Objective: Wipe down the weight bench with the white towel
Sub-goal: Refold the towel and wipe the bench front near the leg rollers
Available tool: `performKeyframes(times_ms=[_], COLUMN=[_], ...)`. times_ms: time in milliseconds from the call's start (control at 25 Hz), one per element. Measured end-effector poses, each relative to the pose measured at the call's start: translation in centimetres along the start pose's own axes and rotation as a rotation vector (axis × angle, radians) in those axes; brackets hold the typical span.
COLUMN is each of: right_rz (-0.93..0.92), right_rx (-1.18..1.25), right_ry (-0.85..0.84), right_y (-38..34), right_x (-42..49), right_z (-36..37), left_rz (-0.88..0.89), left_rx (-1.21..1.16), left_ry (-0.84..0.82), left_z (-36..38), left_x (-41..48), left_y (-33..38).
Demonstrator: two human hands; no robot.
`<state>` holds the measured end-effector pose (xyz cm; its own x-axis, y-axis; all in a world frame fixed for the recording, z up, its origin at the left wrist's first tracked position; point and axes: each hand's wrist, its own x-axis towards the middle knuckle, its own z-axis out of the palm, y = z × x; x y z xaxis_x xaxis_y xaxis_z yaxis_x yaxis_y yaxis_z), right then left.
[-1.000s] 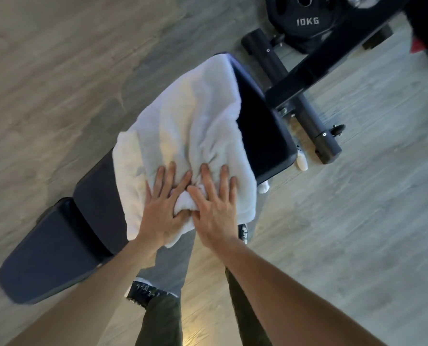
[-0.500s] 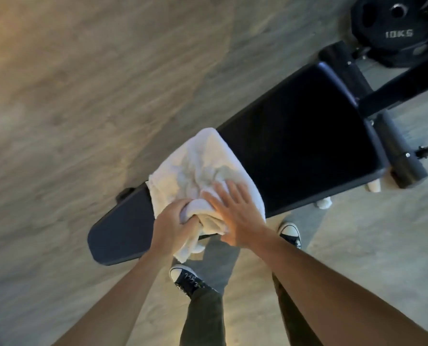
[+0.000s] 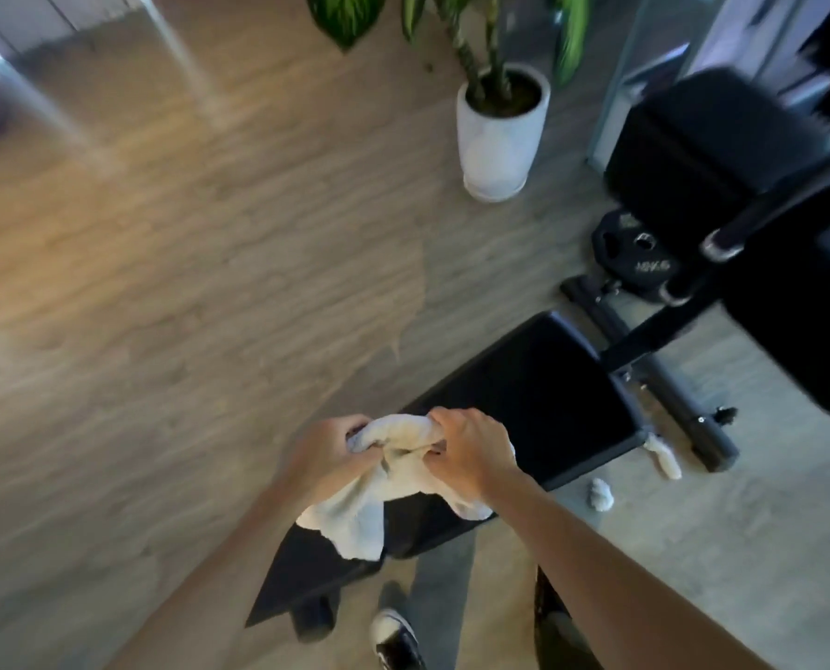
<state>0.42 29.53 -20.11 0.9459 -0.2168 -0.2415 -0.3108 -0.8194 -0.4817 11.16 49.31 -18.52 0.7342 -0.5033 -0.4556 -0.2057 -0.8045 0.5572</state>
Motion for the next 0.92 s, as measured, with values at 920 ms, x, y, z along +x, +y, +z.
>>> performKeyframes(times_ms=[920], right_rz=[0.729], right_rx=[0.100], right_ry=[0.707], right_y=[12.0], right_x=[-18.2], right_z=[-47.8], left_rz=[0.953], left_rx=[0.371], left_ry=[0.006], left_z=[-6.9], left_x=[1.1], left_y=[58.7])
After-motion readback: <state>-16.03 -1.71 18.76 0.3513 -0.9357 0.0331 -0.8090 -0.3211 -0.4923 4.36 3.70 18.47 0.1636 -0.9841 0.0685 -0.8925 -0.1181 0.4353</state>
